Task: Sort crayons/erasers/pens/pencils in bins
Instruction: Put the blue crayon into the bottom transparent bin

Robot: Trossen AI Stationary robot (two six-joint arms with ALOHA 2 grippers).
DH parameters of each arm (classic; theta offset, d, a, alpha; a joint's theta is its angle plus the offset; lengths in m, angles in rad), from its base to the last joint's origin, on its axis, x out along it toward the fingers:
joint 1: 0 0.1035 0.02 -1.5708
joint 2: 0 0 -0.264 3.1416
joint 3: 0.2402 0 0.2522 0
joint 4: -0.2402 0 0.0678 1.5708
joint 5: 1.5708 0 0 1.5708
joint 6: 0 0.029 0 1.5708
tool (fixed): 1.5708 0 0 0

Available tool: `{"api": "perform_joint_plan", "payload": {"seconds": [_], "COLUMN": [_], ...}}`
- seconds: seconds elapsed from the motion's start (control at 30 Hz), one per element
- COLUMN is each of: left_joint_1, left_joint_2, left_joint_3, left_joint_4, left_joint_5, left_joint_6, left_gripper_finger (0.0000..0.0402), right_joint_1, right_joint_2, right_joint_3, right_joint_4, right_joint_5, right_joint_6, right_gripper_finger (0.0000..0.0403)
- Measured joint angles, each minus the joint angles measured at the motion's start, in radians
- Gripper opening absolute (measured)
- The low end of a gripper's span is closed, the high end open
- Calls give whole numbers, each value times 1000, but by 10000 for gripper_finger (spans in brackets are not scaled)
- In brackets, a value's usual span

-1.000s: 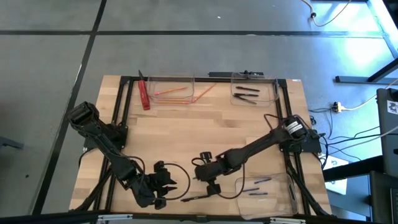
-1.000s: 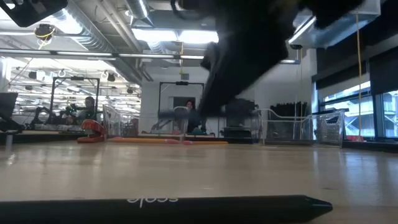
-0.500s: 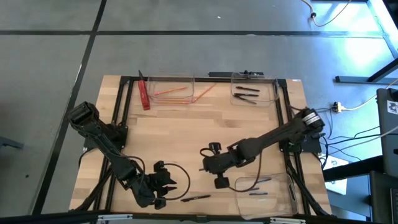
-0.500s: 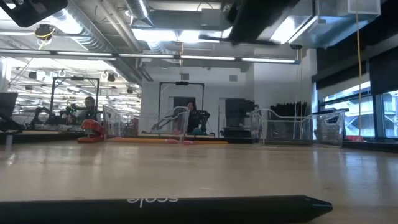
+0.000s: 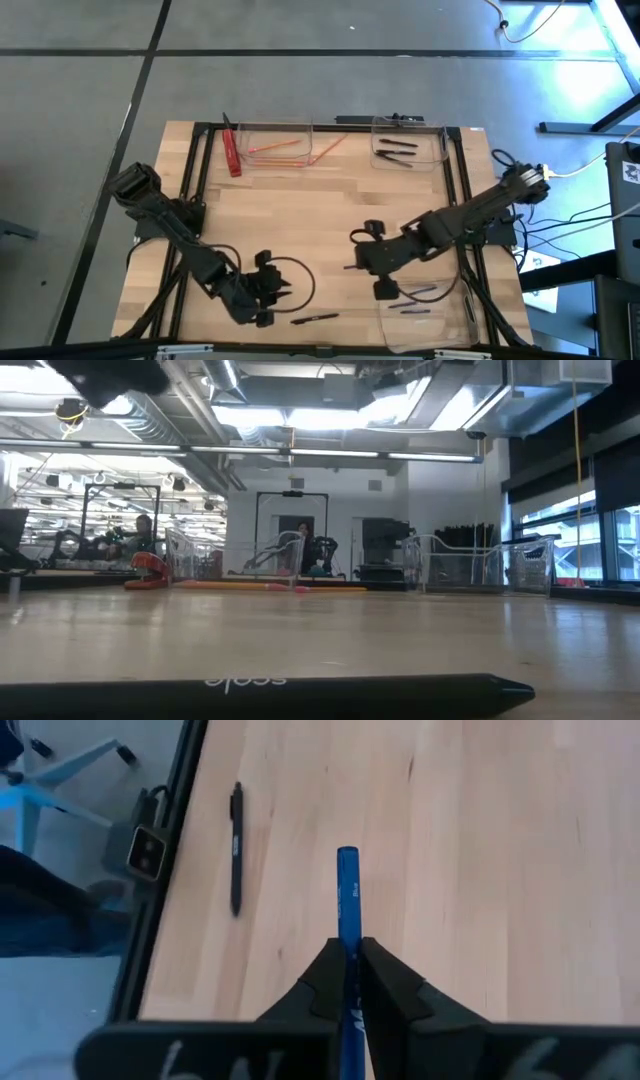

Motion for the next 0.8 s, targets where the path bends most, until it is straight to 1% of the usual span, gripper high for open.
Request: {"api": "perform_joint_plan", "payload": {"seconds": [0.2, 0.3, 0.5, 0.63, 0.7, 0.8], "left_joint_1": [62, 95, 152, 180, 190, 200], "left_joint_2": [0, 0, 0, 0, 0, 0], "left_joint_3": [0, 0, 0, 0, 0, 0], "left_joint_4": [31, 63, 128, 168, 183, 184], "left_joint_5": [0, 0, 1, 25, 50, 77], "left_joint_6": [133, 207, 349, 418, 446, 451], "left_gripper_finger": [80, 80, 80, 80, 80, 80], "right_joint_1": [60, 101, 203, 273, 299, 328], "right_joint_2": [-56, -71, -78, -70, -64, -53], "right_joint_3": [0, 0, 0, -5, -22, -78], "right_joint_4": [-220, -282, -330, -364, -369, -344], "right_joint_5": [-1, -6, -107, -116, -122, -180], "right_joint_6": [120, 192, 386, 535, 600, 677], "right_gripper_finger": [22, 22, 22, 22, 22, 22]}}
